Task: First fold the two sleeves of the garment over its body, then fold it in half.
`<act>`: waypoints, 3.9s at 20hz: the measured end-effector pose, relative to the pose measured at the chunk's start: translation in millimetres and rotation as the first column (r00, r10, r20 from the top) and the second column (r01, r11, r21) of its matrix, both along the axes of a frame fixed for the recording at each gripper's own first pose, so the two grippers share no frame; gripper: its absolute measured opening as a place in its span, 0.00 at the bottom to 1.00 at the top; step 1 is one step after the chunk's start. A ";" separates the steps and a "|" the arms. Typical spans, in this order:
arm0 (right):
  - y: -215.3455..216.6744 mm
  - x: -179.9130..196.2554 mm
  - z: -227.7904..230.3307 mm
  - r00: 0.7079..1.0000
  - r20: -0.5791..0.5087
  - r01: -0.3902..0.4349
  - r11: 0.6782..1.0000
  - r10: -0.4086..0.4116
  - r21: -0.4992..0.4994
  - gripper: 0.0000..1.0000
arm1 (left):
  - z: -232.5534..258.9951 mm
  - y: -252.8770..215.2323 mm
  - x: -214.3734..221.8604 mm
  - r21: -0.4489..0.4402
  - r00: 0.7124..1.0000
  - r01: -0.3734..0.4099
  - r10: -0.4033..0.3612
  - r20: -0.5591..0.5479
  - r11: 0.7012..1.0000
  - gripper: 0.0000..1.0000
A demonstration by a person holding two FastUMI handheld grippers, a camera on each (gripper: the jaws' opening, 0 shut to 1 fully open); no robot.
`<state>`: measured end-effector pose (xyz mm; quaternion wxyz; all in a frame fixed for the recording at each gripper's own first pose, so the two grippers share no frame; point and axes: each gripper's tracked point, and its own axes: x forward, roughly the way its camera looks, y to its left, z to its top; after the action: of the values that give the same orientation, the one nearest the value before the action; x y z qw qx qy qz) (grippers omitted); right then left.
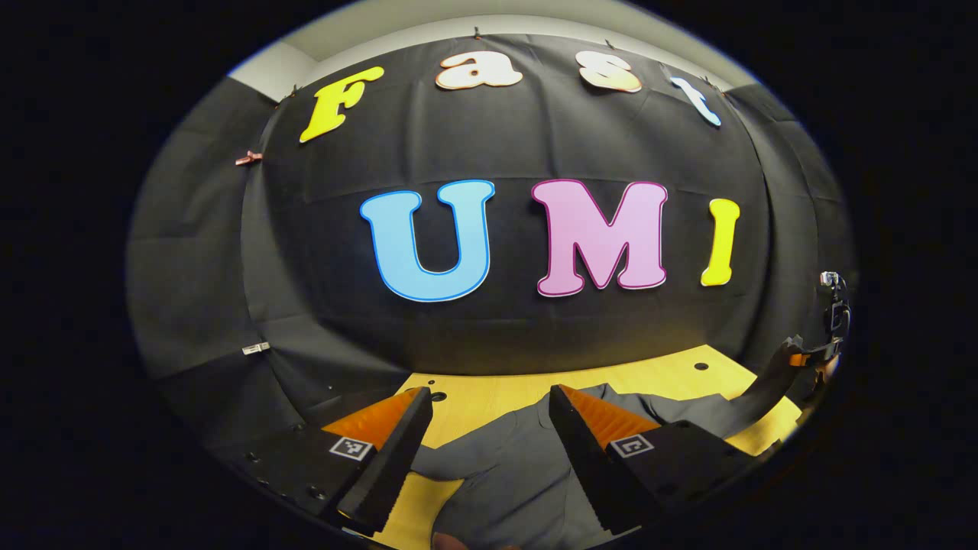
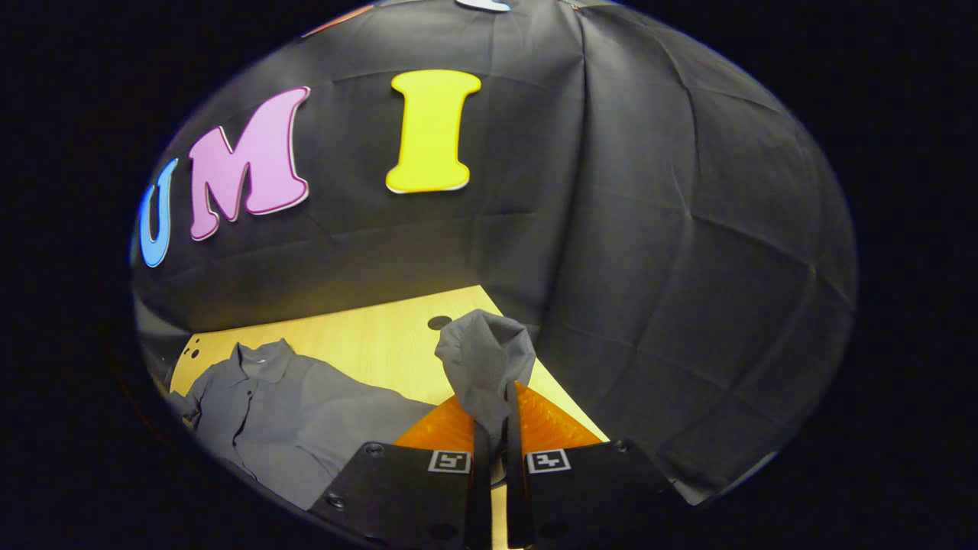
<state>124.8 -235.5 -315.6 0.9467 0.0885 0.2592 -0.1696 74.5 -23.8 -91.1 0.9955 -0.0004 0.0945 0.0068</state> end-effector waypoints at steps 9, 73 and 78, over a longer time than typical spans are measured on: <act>121.0 -1.9 87.8 0.988 0.098 -0.113 0.992 0.117 -0.052 0.12 | -7.5 71.4 -15.3 -0.015 0.998 0.022 -0.021 0.056 1.000 0.96; 470.7 -77.3 -6.8 0.824 -0.079 -0.524 0.809 0.561 0.267 0.95 | -333.1 305.1 34.4 -0.226 0.866 -0.238 0.100 -0.490 0.945 0.94; 452.5 -84.4 -8.0 0.844 -0.090 -0.492 0.830 0.529 0.262 0.95 | -367.5 311.7 34.1 -0.196 0.814 -0.284 0.128 -0.566 0.938 0.93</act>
<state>40.4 217.0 -323.6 0.9170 0.1104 0.3657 0.1146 108.6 287.9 -458.6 0.9106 -0.1454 0.3730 0.1025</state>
